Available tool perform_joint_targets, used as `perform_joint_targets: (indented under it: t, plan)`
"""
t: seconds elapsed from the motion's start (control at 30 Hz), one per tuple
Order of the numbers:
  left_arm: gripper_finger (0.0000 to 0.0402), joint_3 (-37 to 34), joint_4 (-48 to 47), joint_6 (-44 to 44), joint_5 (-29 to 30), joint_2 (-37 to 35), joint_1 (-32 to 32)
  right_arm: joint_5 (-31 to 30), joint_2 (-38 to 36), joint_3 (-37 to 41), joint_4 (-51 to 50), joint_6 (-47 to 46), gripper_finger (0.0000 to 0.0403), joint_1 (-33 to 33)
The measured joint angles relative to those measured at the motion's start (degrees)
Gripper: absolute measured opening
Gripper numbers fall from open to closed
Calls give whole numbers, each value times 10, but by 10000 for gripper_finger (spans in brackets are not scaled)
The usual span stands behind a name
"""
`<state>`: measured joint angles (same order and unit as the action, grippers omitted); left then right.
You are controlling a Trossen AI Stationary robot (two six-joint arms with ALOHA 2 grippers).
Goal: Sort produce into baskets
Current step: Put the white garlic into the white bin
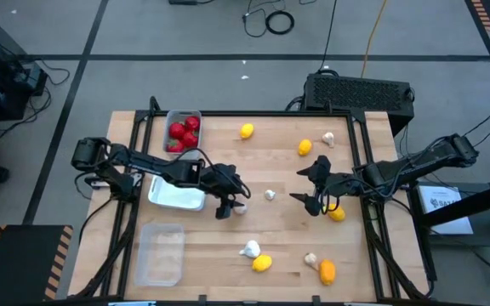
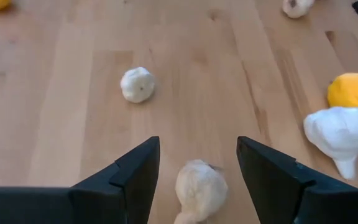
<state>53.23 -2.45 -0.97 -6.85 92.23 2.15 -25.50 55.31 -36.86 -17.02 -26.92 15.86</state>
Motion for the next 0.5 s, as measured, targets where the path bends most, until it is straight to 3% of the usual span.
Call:
perform_joint_targets:
  t: [0.5]
  plan:
    - [222, 0, 8, -73, 13, 0, 6, 0, 0, 0, 0, 25, 384, 0]
